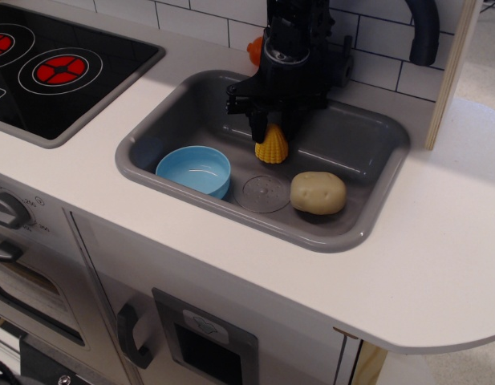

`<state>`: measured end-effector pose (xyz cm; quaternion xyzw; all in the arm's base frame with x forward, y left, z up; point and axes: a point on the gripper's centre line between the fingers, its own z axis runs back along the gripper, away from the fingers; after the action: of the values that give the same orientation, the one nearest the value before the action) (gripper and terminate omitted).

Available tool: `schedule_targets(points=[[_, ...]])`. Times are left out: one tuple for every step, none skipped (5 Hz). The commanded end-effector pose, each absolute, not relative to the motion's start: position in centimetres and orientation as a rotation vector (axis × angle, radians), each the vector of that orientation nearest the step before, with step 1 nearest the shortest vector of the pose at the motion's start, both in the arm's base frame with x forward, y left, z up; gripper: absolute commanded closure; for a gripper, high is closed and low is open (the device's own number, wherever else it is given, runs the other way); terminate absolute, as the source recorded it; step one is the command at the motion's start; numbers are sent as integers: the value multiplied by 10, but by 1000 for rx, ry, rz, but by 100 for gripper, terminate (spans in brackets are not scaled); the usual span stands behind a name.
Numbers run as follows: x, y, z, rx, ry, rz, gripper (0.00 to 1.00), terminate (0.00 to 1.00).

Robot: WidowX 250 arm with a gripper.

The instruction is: Take corn out of bowl sink

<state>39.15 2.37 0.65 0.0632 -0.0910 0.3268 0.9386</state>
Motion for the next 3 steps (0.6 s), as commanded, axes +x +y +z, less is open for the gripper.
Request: schedule_targets(points=[[409,18,28,89,-253,667,0,0],[401,29,49,107,-336,655,0,0],[390,43,74,96,-400,627,0,0]])
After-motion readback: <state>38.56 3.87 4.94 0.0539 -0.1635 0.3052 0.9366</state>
